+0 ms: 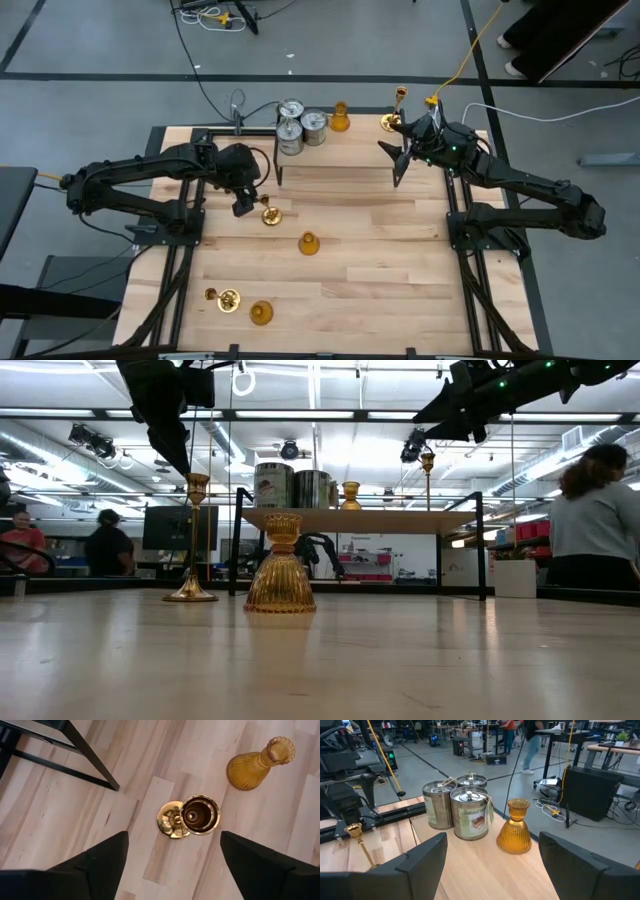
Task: Pick & Place candle stick holders
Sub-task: Put the top gold candle holder on the shelf aligned with the other gold candle holder
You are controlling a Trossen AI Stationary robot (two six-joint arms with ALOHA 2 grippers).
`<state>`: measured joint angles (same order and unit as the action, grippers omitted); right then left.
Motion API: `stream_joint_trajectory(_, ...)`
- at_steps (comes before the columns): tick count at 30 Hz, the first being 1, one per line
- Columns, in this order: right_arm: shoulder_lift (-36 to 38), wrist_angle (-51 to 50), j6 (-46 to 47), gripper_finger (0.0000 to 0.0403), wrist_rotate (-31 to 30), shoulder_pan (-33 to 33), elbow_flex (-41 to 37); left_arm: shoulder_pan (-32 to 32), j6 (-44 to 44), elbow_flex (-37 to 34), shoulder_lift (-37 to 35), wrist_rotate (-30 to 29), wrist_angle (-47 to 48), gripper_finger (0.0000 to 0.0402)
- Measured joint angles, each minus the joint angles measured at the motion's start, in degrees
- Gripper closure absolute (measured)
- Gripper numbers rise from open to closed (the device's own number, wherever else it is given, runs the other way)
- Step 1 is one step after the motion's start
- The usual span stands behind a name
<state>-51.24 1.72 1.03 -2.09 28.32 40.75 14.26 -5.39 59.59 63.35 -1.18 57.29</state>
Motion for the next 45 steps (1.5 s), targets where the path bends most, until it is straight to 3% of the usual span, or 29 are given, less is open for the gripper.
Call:
stream_joint_trajectory(7,0.0,0.0,1.4,0.0085,0.0,0.0,0.0,-0.2,0.0,0.0,0.1,4.0,0.0,0.0071)
stream_joint_trajectory(30,0.0,0.0,1.2,0.0085,0.0,0.0,0.0,-3.0,3.7,0.1,5.6,1.8,-3.8,0.0071)
stream_joint_trajectory(45,0.0,0.8,1.1,0.0085,0.0,0.0,0.0,-3.3,3.7,0.0,10.6,3.5,-6.7,0.0075)
